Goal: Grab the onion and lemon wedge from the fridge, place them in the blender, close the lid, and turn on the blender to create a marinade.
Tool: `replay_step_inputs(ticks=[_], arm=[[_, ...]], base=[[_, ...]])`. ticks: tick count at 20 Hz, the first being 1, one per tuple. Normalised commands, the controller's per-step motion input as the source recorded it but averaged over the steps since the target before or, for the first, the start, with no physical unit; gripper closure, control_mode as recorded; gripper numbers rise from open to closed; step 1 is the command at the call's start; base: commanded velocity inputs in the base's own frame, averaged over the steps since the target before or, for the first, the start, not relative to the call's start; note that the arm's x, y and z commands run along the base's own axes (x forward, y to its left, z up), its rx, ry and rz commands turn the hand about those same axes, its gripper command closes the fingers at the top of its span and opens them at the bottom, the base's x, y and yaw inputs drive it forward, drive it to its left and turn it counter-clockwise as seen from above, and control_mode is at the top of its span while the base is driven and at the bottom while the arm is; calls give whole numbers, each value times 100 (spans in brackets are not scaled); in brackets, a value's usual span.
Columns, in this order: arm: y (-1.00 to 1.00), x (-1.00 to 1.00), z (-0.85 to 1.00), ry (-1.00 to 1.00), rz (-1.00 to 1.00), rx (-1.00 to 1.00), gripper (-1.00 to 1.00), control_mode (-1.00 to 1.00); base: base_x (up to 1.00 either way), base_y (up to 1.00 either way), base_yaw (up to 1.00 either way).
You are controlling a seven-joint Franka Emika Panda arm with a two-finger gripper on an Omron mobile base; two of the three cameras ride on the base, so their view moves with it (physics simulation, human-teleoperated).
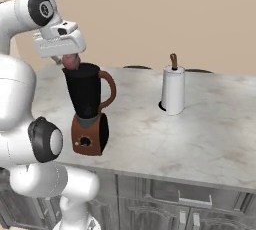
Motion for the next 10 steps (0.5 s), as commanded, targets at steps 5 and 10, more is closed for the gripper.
replay_step_inputs(ticks=[5, 10], arm=[[-6, 90, -68, 1, 1, 0, 100, -100], [-9, 68, -39, -2, 4, 0, 100, -100]], base=[[0, 0, 0], [0, 0, 0]])
